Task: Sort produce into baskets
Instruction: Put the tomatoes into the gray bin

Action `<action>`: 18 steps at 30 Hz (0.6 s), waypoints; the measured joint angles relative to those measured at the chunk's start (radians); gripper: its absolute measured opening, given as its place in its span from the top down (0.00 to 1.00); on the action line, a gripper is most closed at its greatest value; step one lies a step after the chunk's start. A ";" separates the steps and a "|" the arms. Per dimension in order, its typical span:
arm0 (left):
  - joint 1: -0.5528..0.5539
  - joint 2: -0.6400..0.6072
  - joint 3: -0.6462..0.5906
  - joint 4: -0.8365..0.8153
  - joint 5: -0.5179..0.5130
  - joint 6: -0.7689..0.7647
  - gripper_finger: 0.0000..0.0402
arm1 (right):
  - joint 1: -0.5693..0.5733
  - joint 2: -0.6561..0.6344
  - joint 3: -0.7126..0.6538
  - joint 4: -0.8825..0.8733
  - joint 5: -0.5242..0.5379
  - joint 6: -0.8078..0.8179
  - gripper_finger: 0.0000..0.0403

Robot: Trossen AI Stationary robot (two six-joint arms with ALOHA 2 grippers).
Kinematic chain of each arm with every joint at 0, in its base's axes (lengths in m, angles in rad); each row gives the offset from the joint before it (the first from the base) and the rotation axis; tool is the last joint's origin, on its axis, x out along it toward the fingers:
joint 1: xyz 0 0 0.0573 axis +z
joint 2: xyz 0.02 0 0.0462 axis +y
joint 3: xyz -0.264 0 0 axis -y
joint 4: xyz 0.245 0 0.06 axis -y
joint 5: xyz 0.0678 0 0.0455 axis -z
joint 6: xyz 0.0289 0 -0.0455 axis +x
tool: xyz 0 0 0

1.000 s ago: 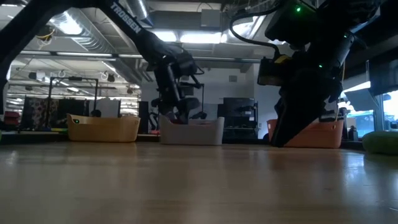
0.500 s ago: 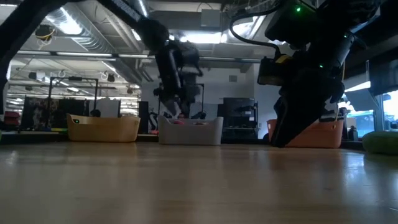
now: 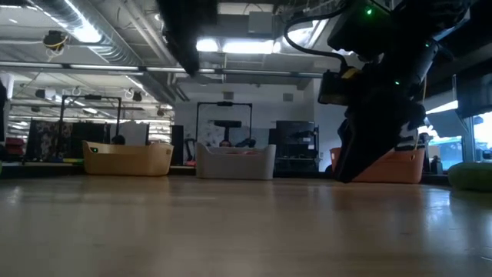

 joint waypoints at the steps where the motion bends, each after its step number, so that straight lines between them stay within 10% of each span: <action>1: -0.036 -0.032 -0.006 -0.034 0.001 -0.036 0.19 | 0.000 0.000 0.000 -0.001 0.005 0.000 0.37; 18: -0.699 -0.132 -0.032 -0.248 0.085 -0.668 0.19 | 0.000 0.000 0.000 0.001 0.013 0.001 0.37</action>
